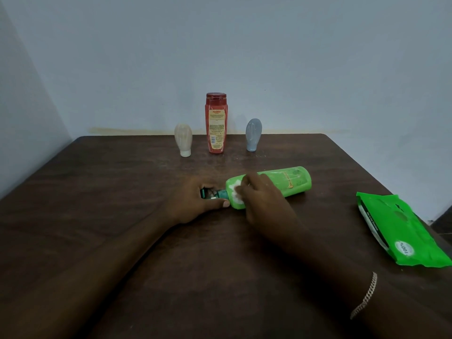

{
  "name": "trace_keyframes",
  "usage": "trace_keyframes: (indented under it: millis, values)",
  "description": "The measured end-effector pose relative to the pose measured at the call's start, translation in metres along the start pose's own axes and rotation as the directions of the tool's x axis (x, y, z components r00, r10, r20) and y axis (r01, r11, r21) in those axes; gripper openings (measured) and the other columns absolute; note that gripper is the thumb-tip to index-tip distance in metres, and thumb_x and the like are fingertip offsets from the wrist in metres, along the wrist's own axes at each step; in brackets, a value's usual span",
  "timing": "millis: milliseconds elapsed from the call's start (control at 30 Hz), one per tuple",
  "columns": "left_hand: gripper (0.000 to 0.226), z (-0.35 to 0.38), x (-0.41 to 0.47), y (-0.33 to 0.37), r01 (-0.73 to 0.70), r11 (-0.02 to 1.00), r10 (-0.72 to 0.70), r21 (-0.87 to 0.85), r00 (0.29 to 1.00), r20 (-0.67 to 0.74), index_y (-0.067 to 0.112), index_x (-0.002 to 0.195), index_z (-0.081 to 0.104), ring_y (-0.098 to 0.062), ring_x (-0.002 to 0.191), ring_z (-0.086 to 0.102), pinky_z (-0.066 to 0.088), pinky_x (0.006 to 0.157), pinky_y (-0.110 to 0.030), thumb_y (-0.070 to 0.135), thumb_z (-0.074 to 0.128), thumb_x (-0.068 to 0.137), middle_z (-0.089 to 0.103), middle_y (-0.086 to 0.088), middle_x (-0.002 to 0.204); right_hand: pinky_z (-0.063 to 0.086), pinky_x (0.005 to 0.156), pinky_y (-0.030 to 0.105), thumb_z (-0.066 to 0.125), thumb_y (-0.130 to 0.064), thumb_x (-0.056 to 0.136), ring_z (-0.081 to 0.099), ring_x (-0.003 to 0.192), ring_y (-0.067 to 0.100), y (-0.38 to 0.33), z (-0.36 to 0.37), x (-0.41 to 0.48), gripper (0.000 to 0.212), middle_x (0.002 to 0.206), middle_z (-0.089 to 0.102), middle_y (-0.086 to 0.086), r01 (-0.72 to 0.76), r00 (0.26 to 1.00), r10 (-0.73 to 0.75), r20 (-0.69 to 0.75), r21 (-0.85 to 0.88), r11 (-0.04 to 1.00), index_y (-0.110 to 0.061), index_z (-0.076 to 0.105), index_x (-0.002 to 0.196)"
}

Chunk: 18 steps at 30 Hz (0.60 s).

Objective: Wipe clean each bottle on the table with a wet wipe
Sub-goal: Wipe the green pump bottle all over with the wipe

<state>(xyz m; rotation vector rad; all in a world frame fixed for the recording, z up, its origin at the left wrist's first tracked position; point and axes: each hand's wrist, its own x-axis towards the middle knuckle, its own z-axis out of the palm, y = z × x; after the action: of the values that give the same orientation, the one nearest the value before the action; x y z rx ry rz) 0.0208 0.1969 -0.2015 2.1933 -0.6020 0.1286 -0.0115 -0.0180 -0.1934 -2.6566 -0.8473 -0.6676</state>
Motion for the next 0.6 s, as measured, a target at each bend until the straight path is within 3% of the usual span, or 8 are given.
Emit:
trace_keyframes:
  millis: [133,300,367,500,600]
  values:
    - [0.034,-0.001,0.000,-0.002,0.005,1.000,-0.005,0.004,1.000,-0.011,0.034,0.112,0.073,0.002,0.098,0.065,0.054,0.084,-0.023,0.037,0.082,0.080,0.071,0.019,0.107,0.040,0.068,0.031,0.068,-0.007,0.079,0.048,0.088,0.022,-0.008,0.001,-0.013,0.027,0.106,0.054,0.009,0.113,0.991,-0.111,0.077,-0.027,0.993,-0.008,0.066,0.106]
    - [0.027,-0.001,-0.001,0.000,-0.020,1.000,0.020,-0.023,1.000,-0.007,0.033,0.105,0.076,-0.001,0.091,0.068,0.055,0.077,-0.020,0.034,0.084,0.079,0.073,0.022,0.101,0.038,0.072,0.029,0.070,-0.002,0.081,0.053,0.085,0.023,0.022,-0.008,-0.006,0.023,0.096,0.057,0.008,-0.069,0.997,0.069,-0.032,-0.004,0.998,-0.006,0.071,0.103]
    - [0.027,-0.001,0.000,-0.001,-0.016,1.000,0.016,-0.004,1.000,-0.010,0.038,0.103,0.073,0.001,0.091,0.067,0.053,0.075,-0.019,0.034,0.084,0.079,0.072,0.023,0.096,0.038,0.073,0.028,0.069,-0.002,0.080,0.053,0.088,0.023,0.011,-0.003,0.002,0.024,0.100,0.058,0.008,-0.040,0.998,0.040,-0.039,0.002,0.999,-0.007,0.070,0.103]
    - [0.038,-0.001,0.002,-0.008,0.002,1.000,-0.002,0.019,1.000,-0.019,0.033,0.113,0.075,-0.003,0.095,0.067,0.058,0.083,-0.037,0.045,0.082,0.077,0.073,0.017,0.107,0.041,0.069,0.031,0.063,-0.007,0.081,0.048,0.090,0.022,-0.010,0.004,-0.007,0.026,0.108,0.056,0.009,0.104,0.994,-0.104,0.040,-0.009,0.995,-0.008,0.066,0.107]
    - [0.037,-0.002,0.000,-0.008,0.002,1.000,-0.001,0.016,1.000,-0.020,0.029,0.110,0.077,-0.005,0.090,0.068,0.058,0.080,-0.042,0.044,0.083,0.077,0.073,0.015,0.101,0.043,0.068,0.032,0.066,-0.001,0.080,0.049,0.087,0.022,0.010,-0.004,-0.013,0.025,0.103,0.056,0.009,0.071,0.997,-0.071,0.031,-0.009,0.997,-0.006,0.068,0.104]
